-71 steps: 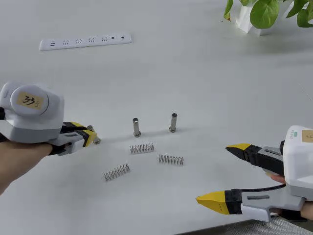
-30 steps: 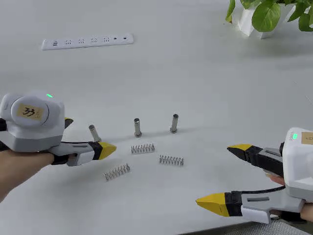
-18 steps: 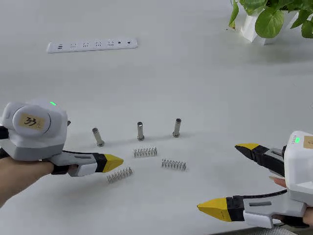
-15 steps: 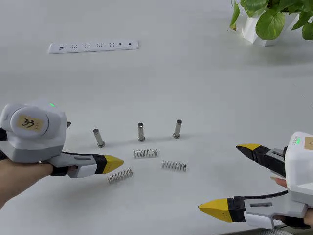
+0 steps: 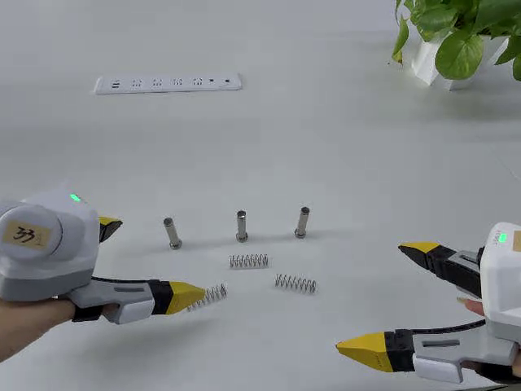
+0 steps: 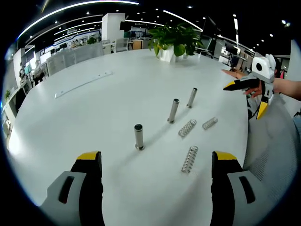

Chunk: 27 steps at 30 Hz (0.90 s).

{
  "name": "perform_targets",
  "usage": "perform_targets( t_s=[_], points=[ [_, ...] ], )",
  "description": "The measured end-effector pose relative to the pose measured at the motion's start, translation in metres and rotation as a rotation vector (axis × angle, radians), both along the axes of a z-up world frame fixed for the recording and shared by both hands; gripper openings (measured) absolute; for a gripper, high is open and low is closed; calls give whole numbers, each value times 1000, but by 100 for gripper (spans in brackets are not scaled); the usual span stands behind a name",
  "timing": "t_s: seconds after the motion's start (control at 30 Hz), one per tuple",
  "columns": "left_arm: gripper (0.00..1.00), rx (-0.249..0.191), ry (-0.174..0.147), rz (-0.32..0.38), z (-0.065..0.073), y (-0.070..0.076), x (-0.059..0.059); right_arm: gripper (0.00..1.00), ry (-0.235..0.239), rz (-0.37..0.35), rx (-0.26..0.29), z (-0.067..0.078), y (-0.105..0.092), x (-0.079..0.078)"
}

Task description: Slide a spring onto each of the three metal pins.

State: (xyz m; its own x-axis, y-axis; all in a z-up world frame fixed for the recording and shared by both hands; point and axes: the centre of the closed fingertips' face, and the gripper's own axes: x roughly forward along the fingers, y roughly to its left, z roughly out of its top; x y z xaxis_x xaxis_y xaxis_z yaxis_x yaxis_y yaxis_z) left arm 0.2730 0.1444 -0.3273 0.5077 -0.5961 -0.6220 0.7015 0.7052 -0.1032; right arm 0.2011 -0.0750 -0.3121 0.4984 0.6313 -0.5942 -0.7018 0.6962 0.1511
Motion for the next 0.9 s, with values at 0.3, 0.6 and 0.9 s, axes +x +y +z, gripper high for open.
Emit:
perform_targets(
  t_s=[0.3,0.6,0.9],
  points=[
    [92,-14,-2,-58,2,-4,-22,99,-6,19,-6,2,3,1],
    [84,-48,-11,-122,5,-14,-37,99,-1,30,-10,2,5,0],
    [68,-39,-1,-166,-1,-17,-44,99,3,34,-12,2,6,-1]
  ],
)
